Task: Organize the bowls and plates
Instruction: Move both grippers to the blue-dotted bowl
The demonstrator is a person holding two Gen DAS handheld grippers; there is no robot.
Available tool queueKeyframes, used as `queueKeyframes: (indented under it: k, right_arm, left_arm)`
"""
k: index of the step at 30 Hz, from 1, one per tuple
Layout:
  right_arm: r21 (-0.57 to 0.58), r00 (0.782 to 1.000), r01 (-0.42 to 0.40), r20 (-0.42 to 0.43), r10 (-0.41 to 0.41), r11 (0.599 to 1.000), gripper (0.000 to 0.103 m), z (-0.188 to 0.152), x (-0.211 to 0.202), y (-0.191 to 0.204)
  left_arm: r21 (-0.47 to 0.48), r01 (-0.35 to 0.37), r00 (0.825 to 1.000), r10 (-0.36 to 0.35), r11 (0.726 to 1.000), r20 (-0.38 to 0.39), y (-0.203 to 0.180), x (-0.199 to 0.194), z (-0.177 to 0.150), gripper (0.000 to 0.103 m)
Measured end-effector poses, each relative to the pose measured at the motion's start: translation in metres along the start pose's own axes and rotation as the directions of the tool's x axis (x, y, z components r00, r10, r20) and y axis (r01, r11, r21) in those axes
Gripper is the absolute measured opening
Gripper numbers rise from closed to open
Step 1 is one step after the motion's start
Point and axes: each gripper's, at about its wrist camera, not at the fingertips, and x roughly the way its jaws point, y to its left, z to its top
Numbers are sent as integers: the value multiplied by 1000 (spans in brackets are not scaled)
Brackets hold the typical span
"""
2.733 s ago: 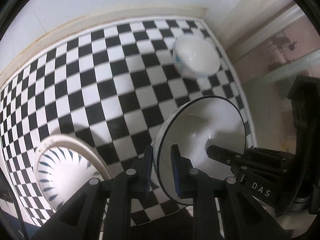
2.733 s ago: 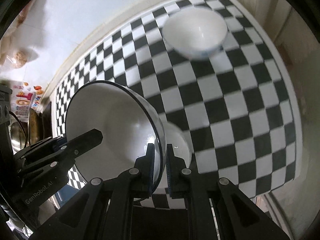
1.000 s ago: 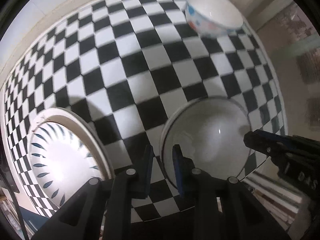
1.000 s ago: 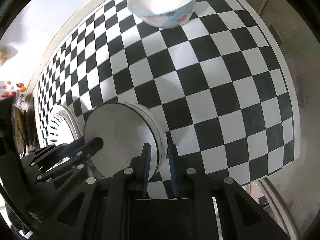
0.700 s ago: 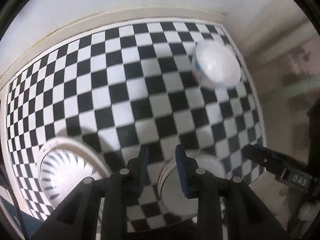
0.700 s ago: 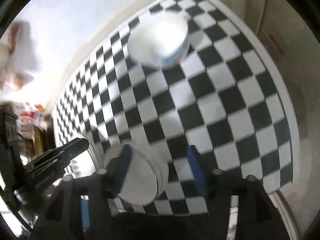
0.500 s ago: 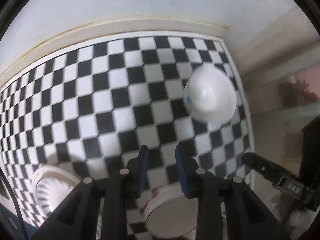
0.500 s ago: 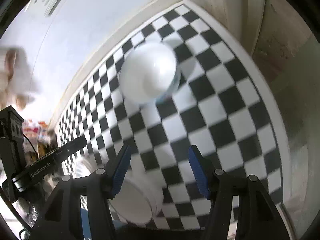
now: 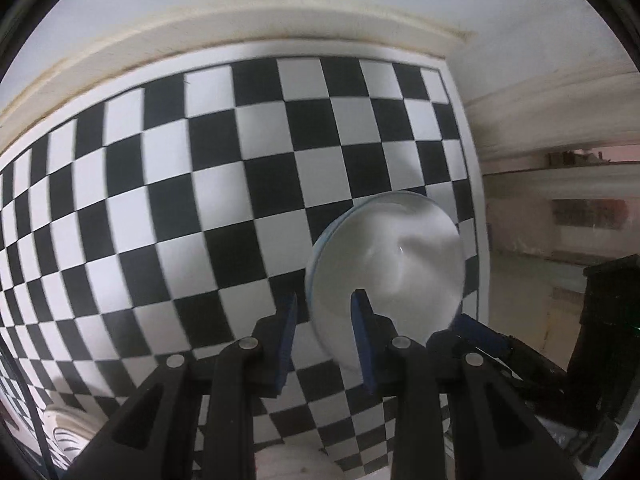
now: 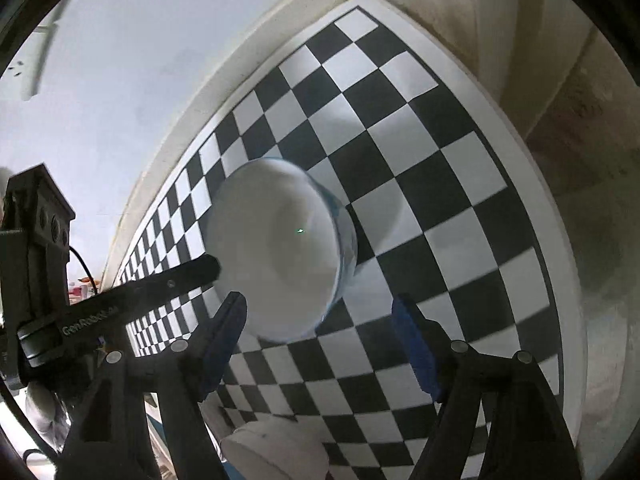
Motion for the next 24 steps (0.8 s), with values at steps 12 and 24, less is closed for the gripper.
queueKeyframes:
  k: [12, 24]
  right_arm:
    - [-4, 995, 85, -55, -85, 996, 56, 24, 37, 0]
    - [28, 994, 103, -39, -102, 994, 14, 25, 41, -9]
  left_arm:
    - [42, -49, 998, 50, 998, -29, -3, 42, 9, 25]
    - [74, -58, 998, 57, 996, 17, -8, 43, 4, 16]
